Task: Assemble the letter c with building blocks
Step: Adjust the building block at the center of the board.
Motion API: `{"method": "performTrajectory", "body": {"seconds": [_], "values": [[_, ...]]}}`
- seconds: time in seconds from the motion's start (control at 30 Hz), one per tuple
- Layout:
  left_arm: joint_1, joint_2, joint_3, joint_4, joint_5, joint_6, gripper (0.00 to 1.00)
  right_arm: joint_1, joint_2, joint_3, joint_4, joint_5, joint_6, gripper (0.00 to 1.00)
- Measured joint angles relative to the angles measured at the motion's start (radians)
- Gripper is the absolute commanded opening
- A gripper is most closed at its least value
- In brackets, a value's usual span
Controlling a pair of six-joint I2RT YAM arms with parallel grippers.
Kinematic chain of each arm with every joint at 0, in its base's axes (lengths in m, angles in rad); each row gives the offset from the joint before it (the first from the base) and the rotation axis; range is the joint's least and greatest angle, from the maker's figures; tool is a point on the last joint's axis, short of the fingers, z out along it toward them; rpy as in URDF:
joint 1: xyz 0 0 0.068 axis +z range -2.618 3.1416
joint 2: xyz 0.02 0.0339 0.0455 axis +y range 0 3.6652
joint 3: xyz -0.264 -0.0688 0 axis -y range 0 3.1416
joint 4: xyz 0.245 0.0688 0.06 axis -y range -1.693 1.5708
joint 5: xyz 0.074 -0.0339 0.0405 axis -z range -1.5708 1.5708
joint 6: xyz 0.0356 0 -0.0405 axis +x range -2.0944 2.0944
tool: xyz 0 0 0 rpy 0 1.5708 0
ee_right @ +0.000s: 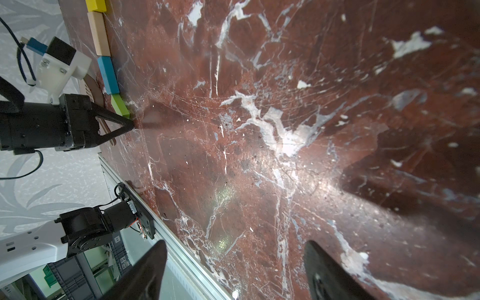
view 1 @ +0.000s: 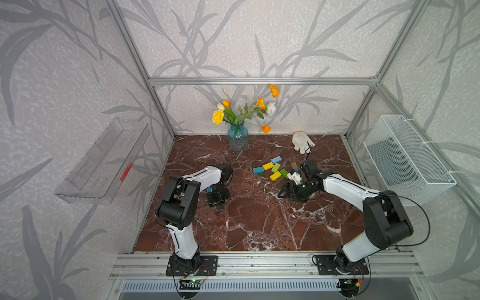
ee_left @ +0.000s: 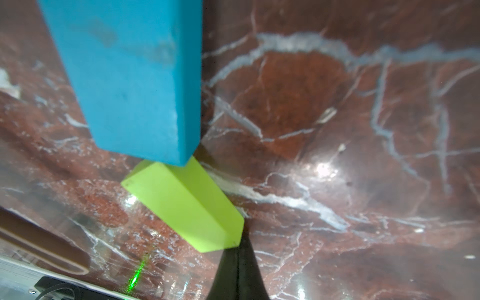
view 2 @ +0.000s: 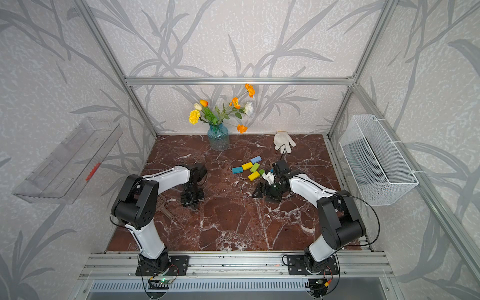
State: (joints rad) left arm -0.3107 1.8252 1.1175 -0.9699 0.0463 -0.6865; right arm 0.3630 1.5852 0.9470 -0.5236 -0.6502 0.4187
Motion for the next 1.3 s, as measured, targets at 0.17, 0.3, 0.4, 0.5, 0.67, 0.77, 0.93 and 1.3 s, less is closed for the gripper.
{"method": "performTrajectory", "body": {"seconds": [0.17, 0.3, 0.4, 0.5, 0.67, 0.77, 0.93, 1.3], "values": [[0.017, 0.011, 0.015, -0.003, -0.001, 0.015, 0.0, 0.0, 0.0, 0.0, 0.003, -0.021, 0.0, 0.82], [0.027, 0.014, 0.019, -0.003, -0.001, 0.026, 0.0, 0.004, 0.0, 0.0, 0.012, -0.043, 0.001, 0.82], [0.033, 0.016, 0.023, -0.002, 0.0, 0.034, 0.0, 0.011, -0.004, 0.0, 0.027, -0.059, 0.005, 0.82], [0.036, 0.017, 0.026, 0.002, 0.0, 0.04, 0.0, 0.019, -0.005, 0.0, 0.035, -0.067, 0.011, 0.82], [0.036, 0.016, 0.047, 0.018, 0.003, 0.044, 0.0, 0.031, -0.005, 0.0, 0.048, -0.069, 0.021, 0.82], [0.037, 0.012, 0.08, 0.018, 0.007, 0.058, 0.04, 0.037, -0.005, 0.0, 0.049, -0.068, 0.023, 0.82], [0.046, -0.042, 0.144, 0.004, -0.002, 0.097, 0.21, 0.04, -0.007, 0.0, 0.048, -0.061, 0.021, 0.82], [0.142, -0.086, 0.193, -0.058, -0.058, 0.21, 0.38, 0.063, -0.01, 0.025, 0.022, -0.032, -0.002, 0.82]]}}
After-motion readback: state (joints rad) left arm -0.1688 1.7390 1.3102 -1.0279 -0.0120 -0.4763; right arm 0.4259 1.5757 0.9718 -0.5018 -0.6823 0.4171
